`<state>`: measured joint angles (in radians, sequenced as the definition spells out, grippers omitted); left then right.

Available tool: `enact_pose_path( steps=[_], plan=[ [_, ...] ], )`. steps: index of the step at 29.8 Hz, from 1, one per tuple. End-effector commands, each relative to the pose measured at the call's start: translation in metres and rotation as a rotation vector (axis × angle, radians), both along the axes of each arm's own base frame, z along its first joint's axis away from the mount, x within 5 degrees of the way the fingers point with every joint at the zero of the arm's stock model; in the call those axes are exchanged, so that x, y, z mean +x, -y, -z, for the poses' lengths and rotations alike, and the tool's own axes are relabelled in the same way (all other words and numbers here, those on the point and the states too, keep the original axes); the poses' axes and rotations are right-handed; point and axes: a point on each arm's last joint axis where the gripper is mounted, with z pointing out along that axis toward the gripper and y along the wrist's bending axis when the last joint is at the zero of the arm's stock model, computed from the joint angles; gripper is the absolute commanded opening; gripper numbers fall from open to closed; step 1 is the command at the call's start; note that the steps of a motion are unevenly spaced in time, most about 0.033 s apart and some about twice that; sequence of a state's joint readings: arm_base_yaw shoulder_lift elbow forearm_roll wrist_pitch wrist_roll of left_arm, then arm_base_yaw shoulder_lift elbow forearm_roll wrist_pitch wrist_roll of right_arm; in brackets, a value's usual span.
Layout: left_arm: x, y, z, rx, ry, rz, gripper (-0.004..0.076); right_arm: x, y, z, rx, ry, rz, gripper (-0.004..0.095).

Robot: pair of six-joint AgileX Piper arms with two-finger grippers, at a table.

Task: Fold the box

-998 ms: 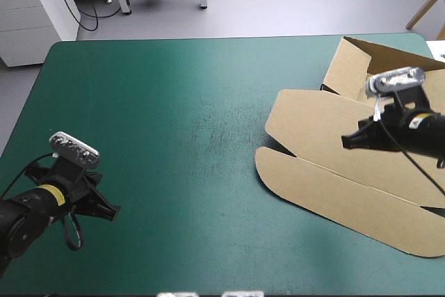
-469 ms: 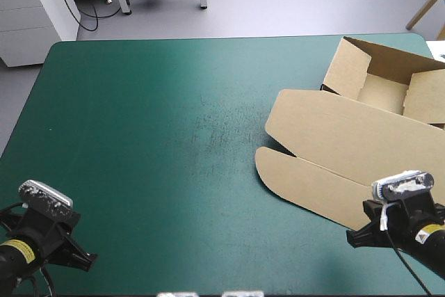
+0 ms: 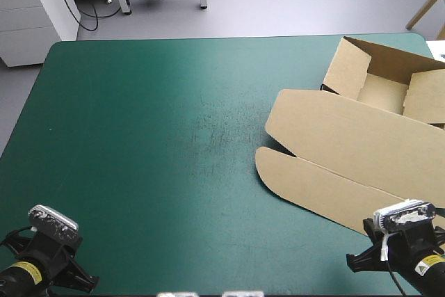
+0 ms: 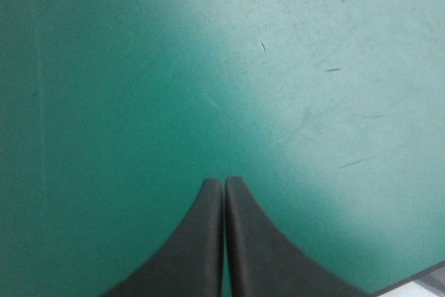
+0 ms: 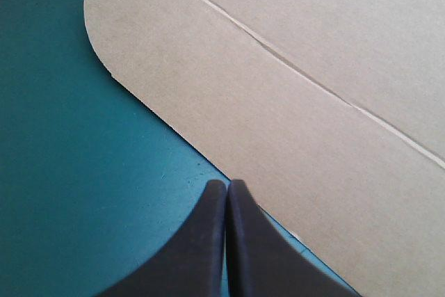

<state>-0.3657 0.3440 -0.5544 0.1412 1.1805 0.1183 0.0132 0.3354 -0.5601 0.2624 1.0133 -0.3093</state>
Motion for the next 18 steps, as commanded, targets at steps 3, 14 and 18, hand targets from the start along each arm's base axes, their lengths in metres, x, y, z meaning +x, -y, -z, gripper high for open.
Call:
enact_pose_path(
  steps=[3,14,18],
  plan=[
    [0.001,0.001,-0.007,-0.021,0.068,0.008,-0.001,0.003,0.0,-0.01,0.019,0.061,0.006,-0.0019],
    [0.002,0.001,0.006,-0.022,0.055,0.003,-0.001,0.003,-0.001,-0.005,0.026,0.032,0.011,-0.0019],
    [0.003,0.001,0.009,-0.019,0.046,0.003,-0.001,0.003,-0.001,-0.005,0.026,0.032,0.011,-0.0019]
  ],
)
